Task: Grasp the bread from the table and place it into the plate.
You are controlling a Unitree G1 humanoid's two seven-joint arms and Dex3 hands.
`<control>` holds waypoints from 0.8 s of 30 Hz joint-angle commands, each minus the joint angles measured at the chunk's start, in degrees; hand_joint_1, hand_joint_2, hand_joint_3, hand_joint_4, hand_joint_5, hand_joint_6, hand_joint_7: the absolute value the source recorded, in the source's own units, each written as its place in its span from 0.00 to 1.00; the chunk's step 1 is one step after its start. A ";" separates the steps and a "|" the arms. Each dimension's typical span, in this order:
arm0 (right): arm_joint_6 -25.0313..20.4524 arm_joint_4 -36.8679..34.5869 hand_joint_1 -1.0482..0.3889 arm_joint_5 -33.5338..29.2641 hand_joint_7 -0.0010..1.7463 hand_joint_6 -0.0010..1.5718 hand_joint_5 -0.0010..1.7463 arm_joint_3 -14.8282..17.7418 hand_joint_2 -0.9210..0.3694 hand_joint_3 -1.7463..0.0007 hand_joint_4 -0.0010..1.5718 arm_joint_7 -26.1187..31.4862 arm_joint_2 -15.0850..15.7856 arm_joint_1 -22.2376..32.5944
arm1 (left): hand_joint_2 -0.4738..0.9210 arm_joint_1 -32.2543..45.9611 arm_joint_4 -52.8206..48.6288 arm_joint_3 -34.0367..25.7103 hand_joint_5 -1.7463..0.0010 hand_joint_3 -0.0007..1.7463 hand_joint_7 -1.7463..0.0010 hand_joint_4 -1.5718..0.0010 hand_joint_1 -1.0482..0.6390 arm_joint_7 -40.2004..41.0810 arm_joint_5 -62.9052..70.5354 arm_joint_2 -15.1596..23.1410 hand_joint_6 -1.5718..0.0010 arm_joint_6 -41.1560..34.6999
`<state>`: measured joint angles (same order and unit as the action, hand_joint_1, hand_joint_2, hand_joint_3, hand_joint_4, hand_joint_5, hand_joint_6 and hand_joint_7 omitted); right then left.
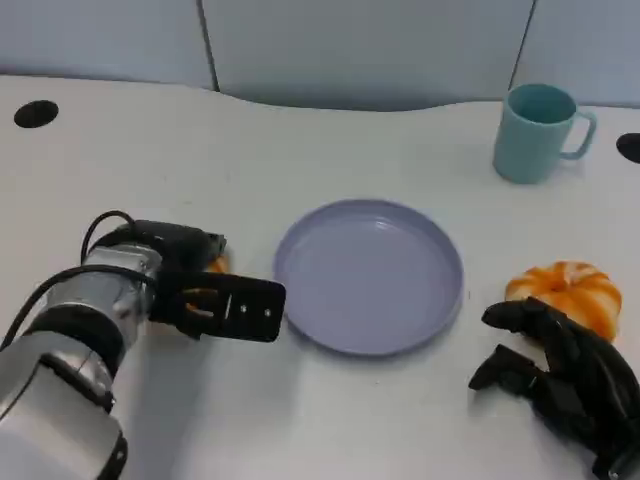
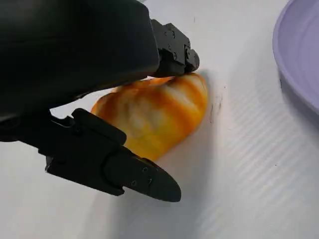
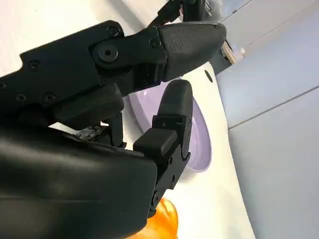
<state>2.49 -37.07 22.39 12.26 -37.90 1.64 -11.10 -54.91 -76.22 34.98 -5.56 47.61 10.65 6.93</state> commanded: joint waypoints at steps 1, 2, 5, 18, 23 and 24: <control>-0.85 0.41 0.42 -0.24 0.56 0.43 0.80 0.09 0.00 0.87 0.42 0.47 0.90 2.39 | 0.91 -0.37 -1.07 0.49 1.00 0.00 1.00 1.00 0.27 -1.62 -0.58 -0.25 0.91 -1.58; -0.69 0.51 0.42 -0.06 0.56 0.43 0.81 0.16 0.00 0.87 0.42 0.11 0.91 2.58 | 0.91 -0.08 -1.20 0.38 1.00 0.00 1.00 1.00 0.28 -1.67 -0.76 -0.36 0.91 -1.90; -0.47 0.61 0.42 0.30 0.56 0.43 0.81 0.34 0.00 0.86 0.41 -0.65 0.92 2.87 | 0.91 0.33 -1.33 0.42 1.00 0.00 1.00 1.00 0.29 -1.68 -1.12 -0.49 0.91 -2.44; -2.39 3.97 0.41 1.09 0.56 0.42 0.81 0.36 0.00 0.87 0.39 -0.85 1.56 4.93 | 0.93 3.92 -1.08 1.54 1.00 0.00 1.00 0.99 0.30 6.73 -1.45 0.44 0.91 -0.88; -4.24 7.64 0.40 1.25 0.56 0.43 0.82 0.40 0.00 0.88 0.41 -0.54 2.38 7.00 | 1.00 8.78 -0.90 0.66 0.86 0.06 0.94 0.50 0.51 21.41 -2.35 2.71 0.49 6.55; -4.48 8.00 0.40 1.26 0.57 0.43 0.82 0.41 0.00 0.88 0.41 -0.40 2.46 7.18 | 1.00 8.92 -1.07 0.31 0.85 0.07 0.93 0.47 0.51 21.52 -2.77 2.70 0.47 6.93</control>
<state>-0.68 -29.85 23.37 12.43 -39.00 3.12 -5.35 -48.61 -76.05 35.68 15.53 45.46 12.22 12.91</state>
